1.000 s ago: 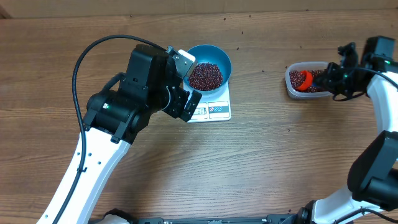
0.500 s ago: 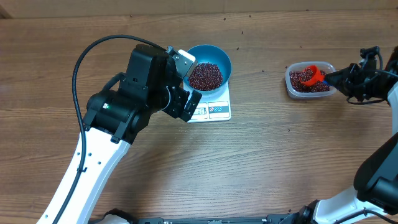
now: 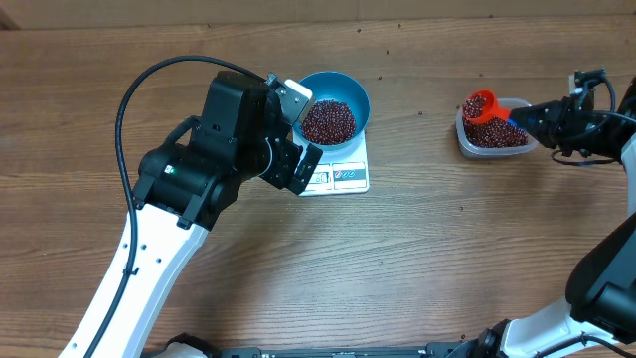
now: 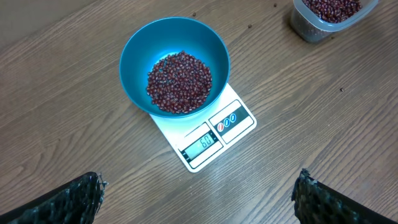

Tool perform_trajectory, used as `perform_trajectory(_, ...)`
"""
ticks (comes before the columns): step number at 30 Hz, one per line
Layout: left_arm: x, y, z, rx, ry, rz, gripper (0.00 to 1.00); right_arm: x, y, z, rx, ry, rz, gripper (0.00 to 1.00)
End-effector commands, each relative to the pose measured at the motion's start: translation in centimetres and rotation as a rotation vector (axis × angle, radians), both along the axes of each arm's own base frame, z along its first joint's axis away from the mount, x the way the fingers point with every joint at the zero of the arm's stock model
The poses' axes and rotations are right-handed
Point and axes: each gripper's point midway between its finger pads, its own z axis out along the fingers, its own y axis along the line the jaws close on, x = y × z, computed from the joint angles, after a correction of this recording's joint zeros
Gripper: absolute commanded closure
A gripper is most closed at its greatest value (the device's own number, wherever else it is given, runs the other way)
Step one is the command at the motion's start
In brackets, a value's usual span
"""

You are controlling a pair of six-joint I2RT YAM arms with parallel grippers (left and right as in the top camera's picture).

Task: Scoop item into bowl and weigh 150g on scale
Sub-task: 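Dip the red scoop into the beans with the right gripper, then carry the filled scoop over the teal bowl and tip beans in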

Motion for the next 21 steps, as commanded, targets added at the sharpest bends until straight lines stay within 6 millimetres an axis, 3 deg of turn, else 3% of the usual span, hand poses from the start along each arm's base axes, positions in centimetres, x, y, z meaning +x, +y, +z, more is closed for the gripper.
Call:
perform_trajectory(1,0.2,0.0,0.1,-0.011,0.006,0.007,0.00,0.1,1.7,0.6,0.052,-0.033,0.052,0.96)
perform_trajectory(13,0.2,0.0,0.1,-0.011,0.006,0.007,0.01,0.7,7.5,2.4,0.092,-0.077,0.204,0.96)
perform_trajectory(21,0.2,0.0,0.0,-0.011,0.006,0.007,0.01,1.0,12.6,4.3,0.081,-0.120,0.333,0.96)
